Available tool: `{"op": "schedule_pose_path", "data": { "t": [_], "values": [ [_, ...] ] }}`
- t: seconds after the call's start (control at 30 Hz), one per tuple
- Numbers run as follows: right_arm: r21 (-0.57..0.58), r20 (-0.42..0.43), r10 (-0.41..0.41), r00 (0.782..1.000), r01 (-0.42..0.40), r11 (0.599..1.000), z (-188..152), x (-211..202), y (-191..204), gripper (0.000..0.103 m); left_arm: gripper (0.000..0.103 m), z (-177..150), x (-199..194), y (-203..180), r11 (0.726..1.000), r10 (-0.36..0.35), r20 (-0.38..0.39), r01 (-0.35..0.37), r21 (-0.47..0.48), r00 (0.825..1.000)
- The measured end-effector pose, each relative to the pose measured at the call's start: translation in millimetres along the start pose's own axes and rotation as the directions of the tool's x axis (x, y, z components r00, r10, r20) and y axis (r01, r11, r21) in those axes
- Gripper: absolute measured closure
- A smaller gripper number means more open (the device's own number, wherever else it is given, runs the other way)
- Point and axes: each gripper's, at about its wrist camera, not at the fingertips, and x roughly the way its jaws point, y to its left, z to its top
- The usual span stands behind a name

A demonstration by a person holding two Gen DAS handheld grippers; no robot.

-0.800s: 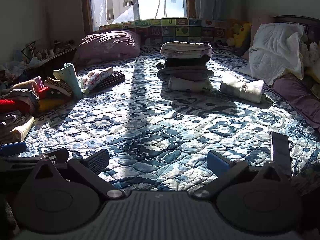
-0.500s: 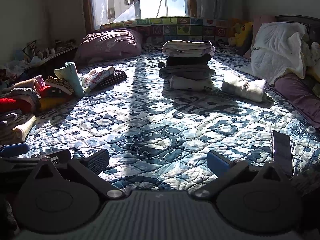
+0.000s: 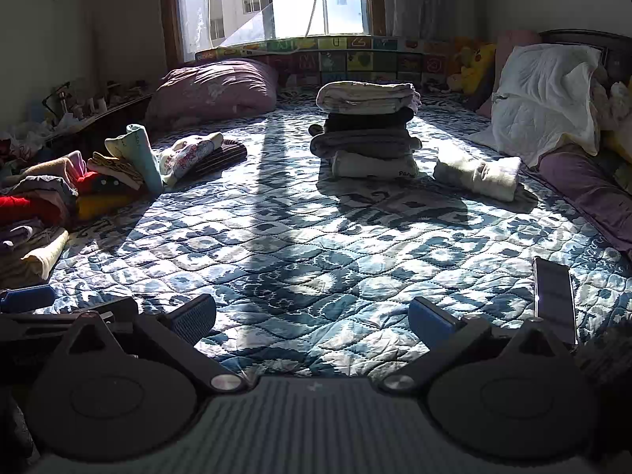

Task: Fold clothes
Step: 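Move both tools toward the rolled white floral garment beside the stack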

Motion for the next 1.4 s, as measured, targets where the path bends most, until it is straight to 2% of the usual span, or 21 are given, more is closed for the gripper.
{"op": "schedule_pose_path", "data": {
  "t": [0.97,1.2,1.4],
  "values": [
    [-0.009,0.032,0.034,0.999,-0.033,0.999,8.9,-9.7,6.1,0.000,0.001,4.3,-12.1,1.6,1.000,0.019,0.019,-0.019,-0.019,1.000],
    [-0.029,0.022,0.029,0.999,-0.028,0.999,17.0,-2.4,3.2,0.000,0.001,12.1,2.9,-3.6,1.000,0.002,0.007,-0.002,-0.002,1.000],
    [-0.025,-0.028,0.061,0.998,-0.062,0.998,28.9,27.0,-15.3,0.000,0.001,19.1,24.6,-11.3,1.000,-0.010,-0.009,0.010,0.024,1.000]
  ]
}}
